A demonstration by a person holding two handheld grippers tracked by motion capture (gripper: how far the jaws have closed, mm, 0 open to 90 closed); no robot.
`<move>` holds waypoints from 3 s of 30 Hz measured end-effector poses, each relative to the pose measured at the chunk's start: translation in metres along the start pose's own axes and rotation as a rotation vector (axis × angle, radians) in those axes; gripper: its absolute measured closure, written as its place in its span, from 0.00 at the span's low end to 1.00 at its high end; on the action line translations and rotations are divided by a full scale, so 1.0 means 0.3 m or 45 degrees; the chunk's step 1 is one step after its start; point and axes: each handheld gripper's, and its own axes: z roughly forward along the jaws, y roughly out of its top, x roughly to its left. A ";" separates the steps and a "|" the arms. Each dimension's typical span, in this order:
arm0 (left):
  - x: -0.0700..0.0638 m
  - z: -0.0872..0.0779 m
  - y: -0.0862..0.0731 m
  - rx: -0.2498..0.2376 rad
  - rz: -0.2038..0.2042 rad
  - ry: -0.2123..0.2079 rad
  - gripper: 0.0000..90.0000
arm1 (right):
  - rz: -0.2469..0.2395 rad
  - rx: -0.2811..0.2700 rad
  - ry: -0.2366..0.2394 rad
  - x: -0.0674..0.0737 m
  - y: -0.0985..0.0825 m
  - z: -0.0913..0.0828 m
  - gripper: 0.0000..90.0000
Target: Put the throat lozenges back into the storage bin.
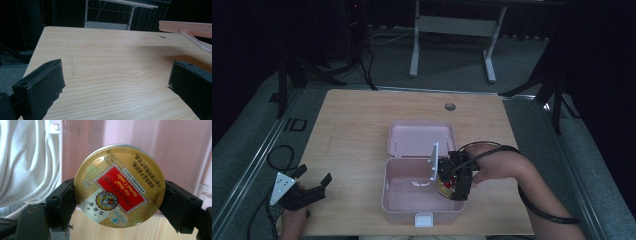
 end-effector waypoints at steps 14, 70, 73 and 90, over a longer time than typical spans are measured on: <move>0.000 0.001 0.000 -0.001 -0.002 -0.001 0.00 | 0.018 0.022 0.061 -0.024 -0.001 0.146 0.22; -0.002 0.002 0.000 0.004 0.006 -0.003 0.00 | 0.178 -0.301 -0.124 0.000 -0.267 -0.022 0.14; -0.002 0.002 0.000 0.005 0.005 -0.002 0.00 | 0.228 -0.314 -0.115 -0.005 -0.328 0.004 0.15; -0.002 0.001 0.000 0.005 0.008 -0.002 0.00 | 0.589 -0.551 -0.276 -0.114 -0.577 0.336 0.15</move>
